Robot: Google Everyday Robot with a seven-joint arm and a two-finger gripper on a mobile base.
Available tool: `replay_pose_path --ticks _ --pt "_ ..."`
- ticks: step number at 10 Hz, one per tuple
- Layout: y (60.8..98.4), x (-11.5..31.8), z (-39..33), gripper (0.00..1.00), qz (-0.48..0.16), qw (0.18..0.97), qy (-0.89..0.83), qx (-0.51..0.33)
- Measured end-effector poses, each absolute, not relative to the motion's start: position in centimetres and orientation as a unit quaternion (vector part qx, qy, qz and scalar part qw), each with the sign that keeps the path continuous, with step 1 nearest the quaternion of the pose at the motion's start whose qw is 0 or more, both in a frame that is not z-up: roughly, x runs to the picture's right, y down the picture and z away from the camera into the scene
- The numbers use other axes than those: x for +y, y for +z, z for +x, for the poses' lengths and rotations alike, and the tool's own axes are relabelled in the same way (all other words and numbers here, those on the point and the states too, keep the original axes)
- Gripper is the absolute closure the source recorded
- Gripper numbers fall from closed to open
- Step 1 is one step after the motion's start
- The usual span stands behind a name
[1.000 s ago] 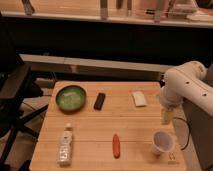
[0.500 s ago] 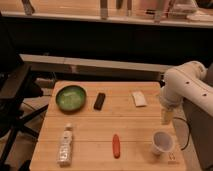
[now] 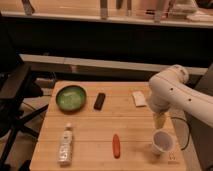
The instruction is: Place the pepper on the white sponge
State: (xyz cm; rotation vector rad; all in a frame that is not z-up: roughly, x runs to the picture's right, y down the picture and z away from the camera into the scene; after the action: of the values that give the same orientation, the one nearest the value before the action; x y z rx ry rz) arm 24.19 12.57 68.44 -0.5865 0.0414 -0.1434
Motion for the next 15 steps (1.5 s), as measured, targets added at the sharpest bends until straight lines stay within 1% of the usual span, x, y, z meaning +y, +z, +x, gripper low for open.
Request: replay_pose_path --ticks 4,8,15 --pt "69.2 14.1 21.6 0.20 -0.292 0.947 -0.132 0.013" --pt "69.5 15.0 20.7 0.20 -0.292 0.942 -0.165 0.012" --pt "70.4 17.0 17.3 0.20 -0.290 0.926 -0.242 -0.019"
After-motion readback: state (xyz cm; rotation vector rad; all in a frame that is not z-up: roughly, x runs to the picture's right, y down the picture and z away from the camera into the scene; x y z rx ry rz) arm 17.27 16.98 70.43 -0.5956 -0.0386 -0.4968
